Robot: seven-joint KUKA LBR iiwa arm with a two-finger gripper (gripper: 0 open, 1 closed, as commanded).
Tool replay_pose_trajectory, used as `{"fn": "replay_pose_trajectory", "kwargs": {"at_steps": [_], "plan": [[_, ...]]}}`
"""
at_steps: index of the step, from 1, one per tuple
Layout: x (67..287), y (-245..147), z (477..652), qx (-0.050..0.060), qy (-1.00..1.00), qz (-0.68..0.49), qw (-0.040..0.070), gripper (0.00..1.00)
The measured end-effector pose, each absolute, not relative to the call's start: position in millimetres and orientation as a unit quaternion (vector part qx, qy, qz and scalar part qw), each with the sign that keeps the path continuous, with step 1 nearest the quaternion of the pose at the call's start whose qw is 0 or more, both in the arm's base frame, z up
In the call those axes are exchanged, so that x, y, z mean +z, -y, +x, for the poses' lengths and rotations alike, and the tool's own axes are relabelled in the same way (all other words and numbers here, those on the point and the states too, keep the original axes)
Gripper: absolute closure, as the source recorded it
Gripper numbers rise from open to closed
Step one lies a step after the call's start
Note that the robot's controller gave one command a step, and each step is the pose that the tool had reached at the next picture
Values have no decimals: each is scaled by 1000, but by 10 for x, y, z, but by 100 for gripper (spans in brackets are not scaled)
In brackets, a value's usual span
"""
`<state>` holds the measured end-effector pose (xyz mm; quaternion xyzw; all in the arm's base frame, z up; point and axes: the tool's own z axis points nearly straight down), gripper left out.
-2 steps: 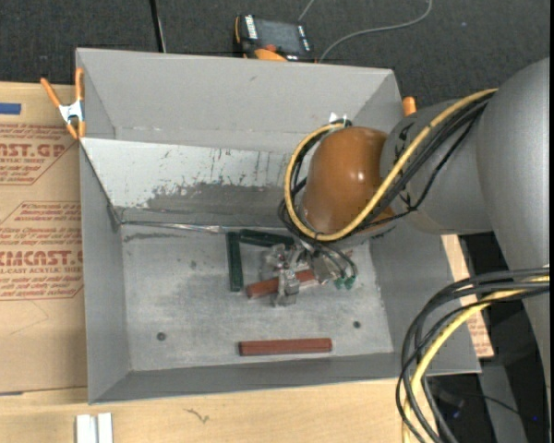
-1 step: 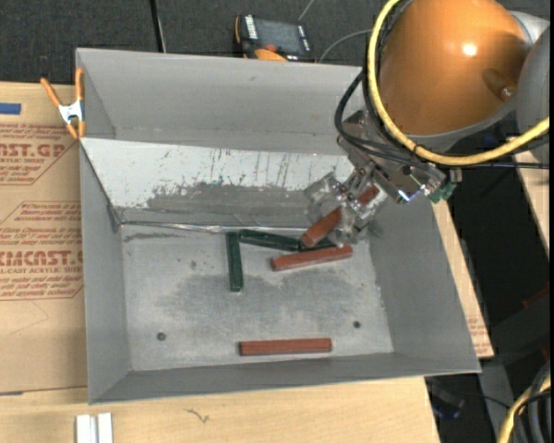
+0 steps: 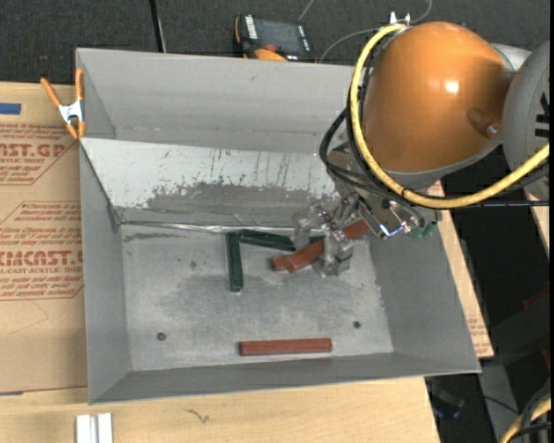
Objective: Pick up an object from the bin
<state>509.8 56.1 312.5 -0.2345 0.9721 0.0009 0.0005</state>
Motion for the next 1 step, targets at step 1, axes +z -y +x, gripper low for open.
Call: {"fn": "replay_pose_trajectory", "kwargs": {"at_steps": [1], "plan": [[3263, -616, 4995, 1, -974, -225, 2, 100]]}}
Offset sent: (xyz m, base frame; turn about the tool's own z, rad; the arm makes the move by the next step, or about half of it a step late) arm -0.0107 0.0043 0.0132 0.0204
